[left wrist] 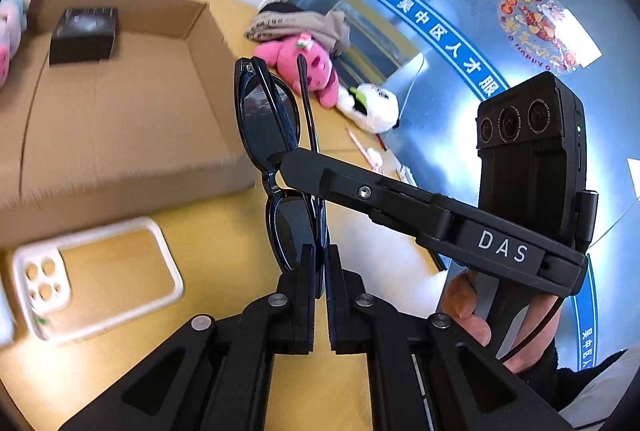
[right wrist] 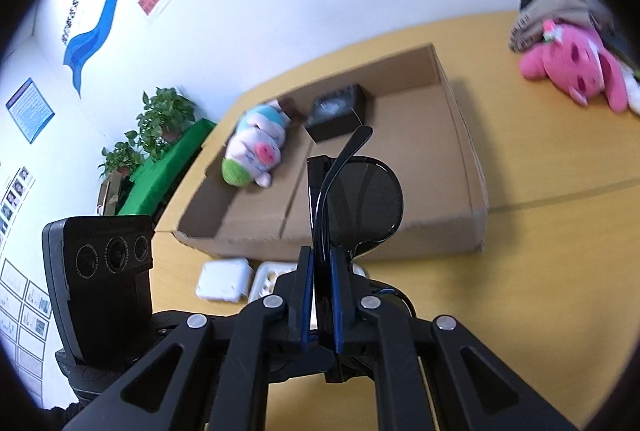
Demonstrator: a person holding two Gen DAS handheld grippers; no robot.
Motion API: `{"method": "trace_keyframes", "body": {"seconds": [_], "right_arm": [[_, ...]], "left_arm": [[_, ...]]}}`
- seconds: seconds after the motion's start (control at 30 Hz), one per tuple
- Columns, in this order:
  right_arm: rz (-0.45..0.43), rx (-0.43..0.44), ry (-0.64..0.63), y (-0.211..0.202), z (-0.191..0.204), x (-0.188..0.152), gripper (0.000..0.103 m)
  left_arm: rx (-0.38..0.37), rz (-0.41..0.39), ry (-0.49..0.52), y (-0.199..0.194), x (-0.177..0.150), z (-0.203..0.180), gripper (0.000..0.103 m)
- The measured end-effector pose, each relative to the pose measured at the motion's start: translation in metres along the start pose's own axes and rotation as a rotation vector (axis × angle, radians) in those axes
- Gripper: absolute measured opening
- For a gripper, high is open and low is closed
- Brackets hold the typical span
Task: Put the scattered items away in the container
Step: 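Lift the sunglasses with both grippers and carry them over the box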
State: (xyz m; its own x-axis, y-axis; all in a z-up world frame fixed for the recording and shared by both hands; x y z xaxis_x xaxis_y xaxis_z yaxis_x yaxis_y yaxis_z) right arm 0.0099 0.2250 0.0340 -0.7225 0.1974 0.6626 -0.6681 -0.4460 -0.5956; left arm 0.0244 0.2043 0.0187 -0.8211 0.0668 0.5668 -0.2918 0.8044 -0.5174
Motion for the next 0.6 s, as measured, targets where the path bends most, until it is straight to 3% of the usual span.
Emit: {"method": "trace_keyframes", "body": {"seconds": [0.6], "right_arm": [[-0.076,0.037,-0.104,0.027,0.037,0.138,0.007]], "left_arm": [[0.033,-0.088,0.072,-0.037,0.143,0.011,0.004]]}}
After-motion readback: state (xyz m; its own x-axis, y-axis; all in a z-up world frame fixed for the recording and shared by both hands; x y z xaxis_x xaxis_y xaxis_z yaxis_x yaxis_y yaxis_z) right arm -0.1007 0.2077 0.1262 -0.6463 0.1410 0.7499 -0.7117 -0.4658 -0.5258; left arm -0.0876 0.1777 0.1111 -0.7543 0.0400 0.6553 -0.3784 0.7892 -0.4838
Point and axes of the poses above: each gripper's, at about its wrist camera, not at the fingertips, and y roughly the way its jaws point, z to its left, x to its top, the point moved 8 cm from there along y, roughly the way its jaws point, and after that the axes turned 3 degrees about -z, right-handed, at the moved point
